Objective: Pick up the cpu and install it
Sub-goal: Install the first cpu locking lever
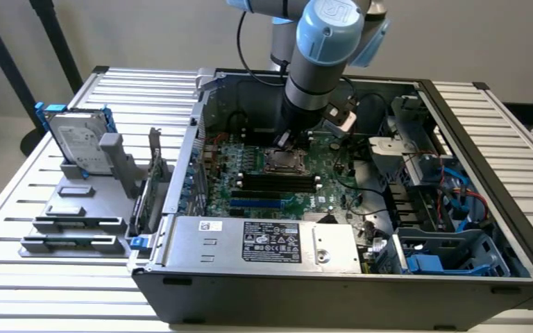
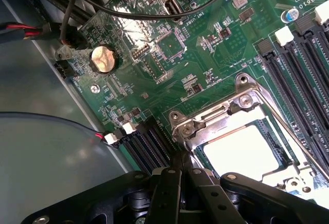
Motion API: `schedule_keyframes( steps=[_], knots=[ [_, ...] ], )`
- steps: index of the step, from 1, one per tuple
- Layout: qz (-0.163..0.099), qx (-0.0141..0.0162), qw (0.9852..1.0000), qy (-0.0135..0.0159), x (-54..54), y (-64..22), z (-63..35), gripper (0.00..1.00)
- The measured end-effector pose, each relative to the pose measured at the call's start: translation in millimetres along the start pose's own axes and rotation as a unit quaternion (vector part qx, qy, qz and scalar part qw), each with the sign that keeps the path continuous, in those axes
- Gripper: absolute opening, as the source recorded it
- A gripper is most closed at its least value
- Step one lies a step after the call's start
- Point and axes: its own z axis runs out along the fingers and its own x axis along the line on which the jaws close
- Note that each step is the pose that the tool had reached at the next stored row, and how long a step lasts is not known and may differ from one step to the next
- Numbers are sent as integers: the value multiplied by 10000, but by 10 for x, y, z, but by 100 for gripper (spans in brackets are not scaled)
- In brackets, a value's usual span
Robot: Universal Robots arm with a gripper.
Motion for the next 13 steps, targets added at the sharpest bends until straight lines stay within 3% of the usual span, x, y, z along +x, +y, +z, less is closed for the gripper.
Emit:
schedule_keyframes(
  steps=[13],
  knots=[
    [0,-1,10000,-2,-7,11,-6,11]
  ],
)
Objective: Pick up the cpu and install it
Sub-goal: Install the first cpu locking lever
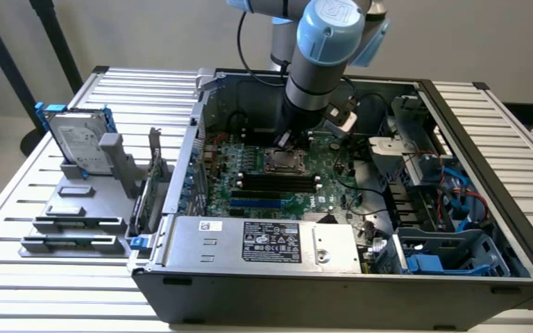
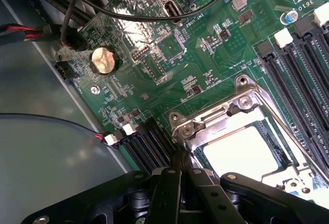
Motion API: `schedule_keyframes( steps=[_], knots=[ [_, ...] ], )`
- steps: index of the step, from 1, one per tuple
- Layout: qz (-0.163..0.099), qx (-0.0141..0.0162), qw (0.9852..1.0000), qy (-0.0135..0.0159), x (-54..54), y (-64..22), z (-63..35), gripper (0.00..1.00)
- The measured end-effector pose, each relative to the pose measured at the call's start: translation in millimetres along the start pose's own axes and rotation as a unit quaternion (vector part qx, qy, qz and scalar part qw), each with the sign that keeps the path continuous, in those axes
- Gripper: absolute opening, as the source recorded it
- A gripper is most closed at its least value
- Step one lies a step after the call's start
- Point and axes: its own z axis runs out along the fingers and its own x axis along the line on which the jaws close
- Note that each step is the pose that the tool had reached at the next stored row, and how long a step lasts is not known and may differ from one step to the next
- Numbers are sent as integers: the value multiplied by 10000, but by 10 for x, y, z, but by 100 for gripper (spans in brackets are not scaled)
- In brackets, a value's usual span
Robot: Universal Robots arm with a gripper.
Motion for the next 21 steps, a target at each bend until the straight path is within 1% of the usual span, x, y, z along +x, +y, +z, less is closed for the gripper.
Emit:
schedule_keyframes(
  steps=[13,21],
  knots=[
    [0,-1,10000,3,-1,3,0,11],
    [-3,-2,10000,15,-1,4,0,11]
  ],
)
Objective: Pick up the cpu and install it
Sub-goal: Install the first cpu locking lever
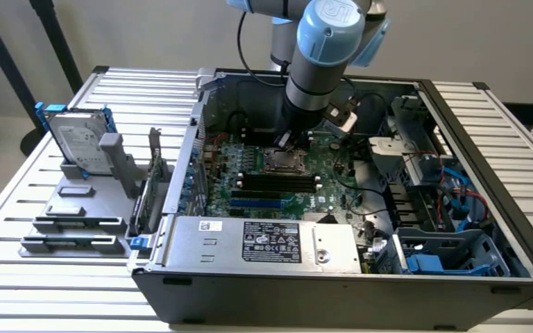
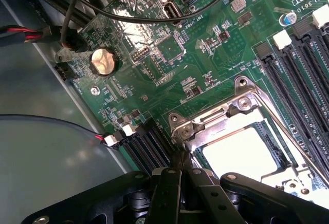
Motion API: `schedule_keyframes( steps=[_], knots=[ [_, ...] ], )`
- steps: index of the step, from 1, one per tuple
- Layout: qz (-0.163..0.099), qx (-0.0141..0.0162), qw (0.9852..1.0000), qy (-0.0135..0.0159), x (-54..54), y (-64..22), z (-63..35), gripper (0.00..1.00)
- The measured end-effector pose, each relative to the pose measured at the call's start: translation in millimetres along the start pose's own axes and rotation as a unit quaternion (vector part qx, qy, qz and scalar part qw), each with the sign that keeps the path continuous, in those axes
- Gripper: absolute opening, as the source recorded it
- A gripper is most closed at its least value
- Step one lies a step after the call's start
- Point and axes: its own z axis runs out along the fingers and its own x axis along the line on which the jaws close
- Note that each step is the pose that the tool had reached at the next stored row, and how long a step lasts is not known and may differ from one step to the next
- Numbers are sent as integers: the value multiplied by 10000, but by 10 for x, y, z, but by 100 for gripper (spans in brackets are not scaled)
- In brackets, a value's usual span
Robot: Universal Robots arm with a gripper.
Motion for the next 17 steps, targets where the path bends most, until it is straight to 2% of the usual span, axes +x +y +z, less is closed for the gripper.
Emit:
schedule_keyframes(
  steps=[5,17],
  knots=[
    [-1,5,10000,10,4,-2,-7,11],
    [-4,9,10000,11,-11,8,-19,11]
  ],
)
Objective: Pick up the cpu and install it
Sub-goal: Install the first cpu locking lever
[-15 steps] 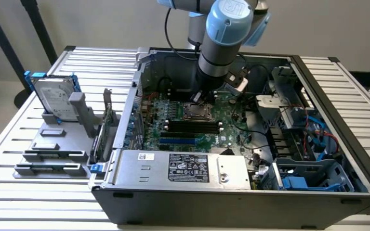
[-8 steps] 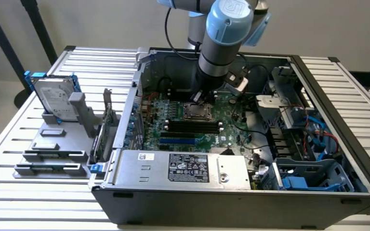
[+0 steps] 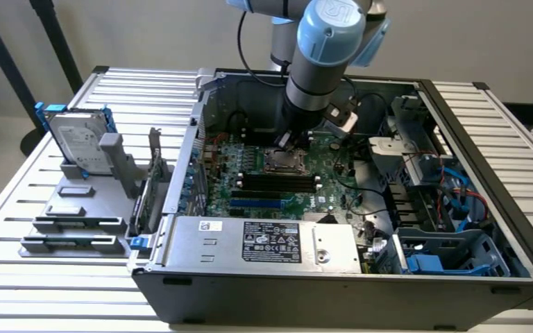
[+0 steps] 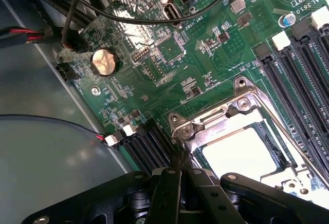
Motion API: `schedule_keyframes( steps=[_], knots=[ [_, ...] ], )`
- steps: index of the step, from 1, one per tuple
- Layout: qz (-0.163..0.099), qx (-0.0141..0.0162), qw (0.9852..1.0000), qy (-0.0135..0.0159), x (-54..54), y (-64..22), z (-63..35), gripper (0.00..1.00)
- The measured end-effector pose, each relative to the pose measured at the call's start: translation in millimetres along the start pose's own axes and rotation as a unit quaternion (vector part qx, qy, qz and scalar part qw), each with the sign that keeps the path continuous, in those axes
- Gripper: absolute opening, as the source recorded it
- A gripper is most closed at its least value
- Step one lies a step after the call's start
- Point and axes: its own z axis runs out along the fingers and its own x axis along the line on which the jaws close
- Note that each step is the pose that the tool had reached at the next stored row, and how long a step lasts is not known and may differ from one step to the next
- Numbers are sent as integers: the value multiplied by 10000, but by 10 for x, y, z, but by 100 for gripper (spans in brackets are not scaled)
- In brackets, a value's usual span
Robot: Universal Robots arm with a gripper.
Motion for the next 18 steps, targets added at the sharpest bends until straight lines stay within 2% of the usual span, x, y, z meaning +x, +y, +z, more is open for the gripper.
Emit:
schedule_keyframes(
  steps=[5,10,18],
  knots=[
    [-6,14,10000,16,-4,4,-2,11],
    [-21,26,10000,49,-4,4,-1,11],
    [-55,16,9999,108,-8,7,10,11]
  ],
)
